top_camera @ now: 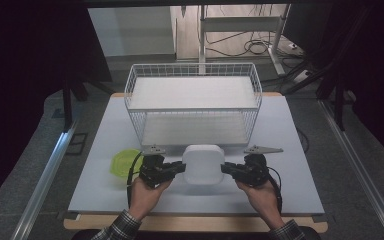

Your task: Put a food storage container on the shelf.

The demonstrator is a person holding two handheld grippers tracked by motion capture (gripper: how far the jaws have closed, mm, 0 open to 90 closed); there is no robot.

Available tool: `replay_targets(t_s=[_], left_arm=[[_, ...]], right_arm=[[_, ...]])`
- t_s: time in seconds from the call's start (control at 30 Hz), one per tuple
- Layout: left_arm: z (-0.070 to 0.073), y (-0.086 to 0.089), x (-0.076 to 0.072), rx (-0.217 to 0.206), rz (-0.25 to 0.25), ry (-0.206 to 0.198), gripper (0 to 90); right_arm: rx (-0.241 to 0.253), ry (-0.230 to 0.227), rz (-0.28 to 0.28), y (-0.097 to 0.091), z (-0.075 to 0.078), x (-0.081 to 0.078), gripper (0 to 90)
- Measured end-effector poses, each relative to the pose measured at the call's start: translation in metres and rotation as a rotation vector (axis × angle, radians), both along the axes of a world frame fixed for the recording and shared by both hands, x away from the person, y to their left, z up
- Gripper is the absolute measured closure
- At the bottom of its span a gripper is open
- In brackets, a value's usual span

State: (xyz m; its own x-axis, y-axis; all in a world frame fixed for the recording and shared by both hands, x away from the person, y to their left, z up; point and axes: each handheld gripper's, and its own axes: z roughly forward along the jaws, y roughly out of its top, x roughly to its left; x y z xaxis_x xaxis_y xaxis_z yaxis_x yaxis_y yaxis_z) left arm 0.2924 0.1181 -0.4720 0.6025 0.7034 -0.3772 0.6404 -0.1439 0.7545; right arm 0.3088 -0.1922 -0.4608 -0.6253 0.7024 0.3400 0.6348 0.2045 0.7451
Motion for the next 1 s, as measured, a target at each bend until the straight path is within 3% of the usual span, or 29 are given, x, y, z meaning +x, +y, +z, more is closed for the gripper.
replay_targets(t_s=[0.2,0.5,1.0], left_arm=[[0.011,0.004,0.003,0.005,0.010,-0.025,78.4],[0.034,0.013,0.007,-0.008,0.034,-0.069,78.2],[0.087,0.022,0.020,-0.014,0.062,-0.159,78.2]], right_arm=[[0.006,-0.027,0.006,0.003,0.010,0.003,78.5],[0.004,-0.098,0.027,0.014,0.040,0.011,78.8],[0.032,-0.171,0.031,0.022,0.086,0.028,78.7]])
